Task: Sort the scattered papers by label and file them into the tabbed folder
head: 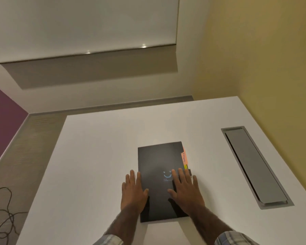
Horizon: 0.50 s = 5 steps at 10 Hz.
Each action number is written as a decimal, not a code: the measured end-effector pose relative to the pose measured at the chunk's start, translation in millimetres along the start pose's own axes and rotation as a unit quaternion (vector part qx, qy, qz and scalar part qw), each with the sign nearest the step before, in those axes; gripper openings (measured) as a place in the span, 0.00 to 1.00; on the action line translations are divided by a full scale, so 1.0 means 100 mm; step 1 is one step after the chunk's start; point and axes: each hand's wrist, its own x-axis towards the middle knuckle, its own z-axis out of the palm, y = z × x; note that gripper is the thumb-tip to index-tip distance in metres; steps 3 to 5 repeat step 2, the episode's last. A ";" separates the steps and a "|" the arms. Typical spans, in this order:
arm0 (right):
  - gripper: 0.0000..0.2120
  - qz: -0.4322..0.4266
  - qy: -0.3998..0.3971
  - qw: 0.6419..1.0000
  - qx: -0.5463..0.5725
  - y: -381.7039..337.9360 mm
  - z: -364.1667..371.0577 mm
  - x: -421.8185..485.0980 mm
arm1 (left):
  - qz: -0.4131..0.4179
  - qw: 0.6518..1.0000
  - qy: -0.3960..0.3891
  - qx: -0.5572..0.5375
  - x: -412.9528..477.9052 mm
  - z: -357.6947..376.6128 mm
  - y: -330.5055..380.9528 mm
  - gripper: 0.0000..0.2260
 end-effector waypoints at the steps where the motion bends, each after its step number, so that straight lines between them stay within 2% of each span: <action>1: 0.36 -0.032 0.068 0.997 -0.005 -0.10 -0.22 0.07 | -0.010 0.999 0.020 0.032 0.00 -0.36 -0.06 0.35; 2: 0.37 0.002 0.109 0.994 -0.017 -0.25 -0.56 0.12 | 0.008 0.996 0.050 0.069 0.02 -0.71 -0.12 0.34; 5: 0.37 0.002 0.109 0.994 -0.017 -0.25 -0.56 0.12 | 0.008 0.996 0.050 0.069 0.02 -0.71 -0.12 0.34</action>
